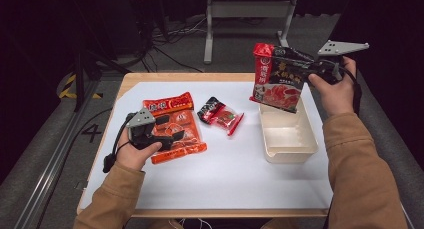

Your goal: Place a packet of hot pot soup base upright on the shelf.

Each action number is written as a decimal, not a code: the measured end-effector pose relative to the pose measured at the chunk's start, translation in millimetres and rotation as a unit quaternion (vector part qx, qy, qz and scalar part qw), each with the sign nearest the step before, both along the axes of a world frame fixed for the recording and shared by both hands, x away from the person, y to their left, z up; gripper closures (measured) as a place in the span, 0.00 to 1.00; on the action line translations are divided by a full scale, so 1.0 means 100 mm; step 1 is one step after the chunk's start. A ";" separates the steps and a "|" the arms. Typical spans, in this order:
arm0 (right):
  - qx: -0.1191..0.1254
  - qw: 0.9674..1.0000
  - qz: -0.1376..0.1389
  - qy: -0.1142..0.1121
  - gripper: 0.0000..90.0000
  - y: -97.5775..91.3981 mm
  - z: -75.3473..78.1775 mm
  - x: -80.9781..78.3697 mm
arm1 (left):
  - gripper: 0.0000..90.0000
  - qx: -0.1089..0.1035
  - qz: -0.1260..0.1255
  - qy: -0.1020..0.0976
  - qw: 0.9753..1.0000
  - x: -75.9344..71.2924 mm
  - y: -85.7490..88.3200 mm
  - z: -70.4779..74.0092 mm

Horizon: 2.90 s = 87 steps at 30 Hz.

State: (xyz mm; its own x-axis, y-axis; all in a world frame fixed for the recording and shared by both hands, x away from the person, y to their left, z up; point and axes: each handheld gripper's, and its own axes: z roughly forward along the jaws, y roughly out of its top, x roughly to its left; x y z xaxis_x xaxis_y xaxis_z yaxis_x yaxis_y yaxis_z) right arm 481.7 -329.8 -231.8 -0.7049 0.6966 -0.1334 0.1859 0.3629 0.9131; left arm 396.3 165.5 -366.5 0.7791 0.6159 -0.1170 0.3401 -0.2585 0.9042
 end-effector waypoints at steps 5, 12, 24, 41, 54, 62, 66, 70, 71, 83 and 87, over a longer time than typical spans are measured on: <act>-0.008 1.000 -0.010 -0.005 0.92 -0.08 0.01 0.04 | 0.23 0.003 0.000 -0.003 1.000 0.02 0.00 -0.01; -0.006 1.000 -0.011 -0.006 0.92 -0.17 -0.02 0.09 | 0.23 -0.001 0.005 0.000 1.000 -0.01 0.02 0.00; -0.015 1.000 -0.001 0.007 0.92 -0.22 -0.12 0.17 | 0.23 -0.002 0.023 0.001 1.000 -0.05 0.09 -0.01; 0.011 1.000 0.023 0.009 0.92 -0.35 -0.22 0.29 | 0.23 0.008 0.057 0.016 0.998 -0.19 0.24 -0.10; 0.007 0.999 0.044 0.012 0.92 -0.37 -0.27 0.39 | 0.23 0.008 0.081 0.024 0.996 -0.31 0.35 -0.14; -0.012 0.999 0.048 0.019 0.91 -0.36 -0.34 0.42 | 0.23 0.007 0.083 0.024 0.996 -0.33 0.36 -0.15; -0.004 0.999 0.047 0.022 0.91 -0.36 -0.41 0.44 | 0.23 0.006 0.083 0.025 0.996 -0.33 0.37 -0.15; -0.001 0.999 0.046 0.028 0.91 -0.34 -0.47 0.46 | 0.23 0.006 0.081 0.026 0.996 -0.32 0.36 -0.15; -0.001 0.999 0.046 0.028 0.91 -0.34 -0.47 0.46 | 0.23 0.006 0.081 0.026 0.996 -0.32 0.36 -0.15; 0.007 0.998 0.045 0.032 0.91 -0.40 -0.58 0.42 | 0.23 0.006 0.076 0.025 0.997 -0.31 0.34 -0.15; -0.004 0.998 0.053 0.036 0.90 -0.32 -0.61 0.42 | 0.23 0.004 0.076 0.024 0.997 -0.31 0.34 -0.14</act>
